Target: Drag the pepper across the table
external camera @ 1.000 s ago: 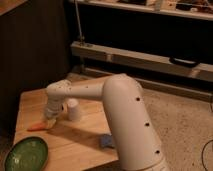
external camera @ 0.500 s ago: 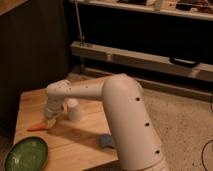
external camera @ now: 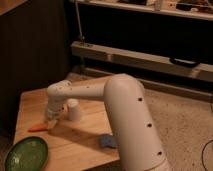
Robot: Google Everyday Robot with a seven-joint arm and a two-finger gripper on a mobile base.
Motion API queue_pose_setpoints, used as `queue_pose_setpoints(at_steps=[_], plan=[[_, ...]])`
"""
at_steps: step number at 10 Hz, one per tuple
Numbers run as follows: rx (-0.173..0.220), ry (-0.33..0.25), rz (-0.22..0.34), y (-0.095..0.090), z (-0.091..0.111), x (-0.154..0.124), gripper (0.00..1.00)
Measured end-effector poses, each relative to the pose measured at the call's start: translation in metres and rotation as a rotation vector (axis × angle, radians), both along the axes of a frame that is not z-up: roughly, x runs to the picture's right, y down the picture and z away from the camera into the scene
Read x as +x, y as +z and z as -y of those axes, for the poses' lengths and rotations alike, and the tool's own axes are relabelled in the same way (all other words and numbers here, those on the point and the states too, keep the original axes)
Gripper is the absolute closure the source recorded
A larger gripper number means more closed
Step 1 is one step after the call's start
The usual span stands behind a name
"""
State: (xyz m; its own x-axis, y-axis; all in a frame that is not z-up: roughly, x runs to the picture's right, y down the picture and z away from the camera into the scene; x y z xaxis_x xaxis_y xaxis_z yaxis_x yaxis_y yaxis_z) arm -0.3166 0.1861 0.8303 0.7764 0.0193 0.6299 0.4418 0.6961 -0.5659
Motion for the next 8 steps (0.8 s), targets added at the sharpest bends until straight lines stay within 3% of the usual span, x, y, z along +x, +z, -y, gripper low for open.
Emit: queue_pose_setpoints(at_steps=[1, 6, 8], plan=[[0.006, 0.011, -0.016, 0.001, 0.000, 0.015, 1.00], [0.029, 0.082, -0.107, -0.002, -0.012, 0.150, 1.00], [0.032, 0.083, -0.114, 0.000, -0.010, 0.154, 1.00]])
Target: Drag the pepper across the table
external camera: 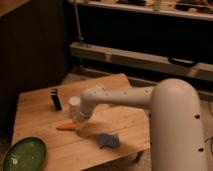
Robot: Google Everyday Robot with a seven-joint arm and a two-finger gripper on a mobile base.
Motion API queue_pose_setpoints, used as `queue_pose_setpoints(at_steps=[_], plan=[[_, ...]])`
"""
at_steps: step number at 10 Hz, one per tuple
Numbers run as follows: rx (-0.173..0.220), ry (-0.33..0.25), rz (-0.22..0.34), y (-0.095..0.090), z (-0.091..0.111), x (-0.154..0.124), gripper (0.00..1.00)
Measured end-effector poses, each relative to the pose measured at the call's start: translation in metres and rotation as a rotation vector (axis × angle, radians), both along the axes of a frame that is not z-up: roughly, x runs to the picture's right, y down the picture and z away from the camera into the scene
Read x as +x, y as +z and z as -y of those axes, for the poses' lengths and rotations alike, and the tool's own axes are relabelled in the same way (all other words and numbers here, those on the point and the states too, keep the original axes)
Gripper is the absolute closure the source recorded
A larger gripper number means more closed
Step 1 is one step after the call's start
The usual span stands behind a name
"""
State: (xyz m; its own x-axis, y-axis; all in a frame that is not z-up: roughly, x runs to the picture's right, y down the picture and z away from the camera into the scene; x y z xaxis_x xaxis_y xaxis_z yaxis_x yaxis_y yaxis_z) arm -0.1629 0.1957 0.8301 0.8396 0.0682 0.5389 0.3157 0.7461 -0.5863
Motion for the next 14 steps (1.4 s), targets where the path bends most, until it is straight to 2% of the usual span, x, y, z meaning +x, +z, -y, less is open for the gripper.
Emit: queue_pose_setpoints(at_steps=[14], plan=[[-0.001, 0.002, -0.004, -0.0006, -0.0017, 0.0043, 1.00]])
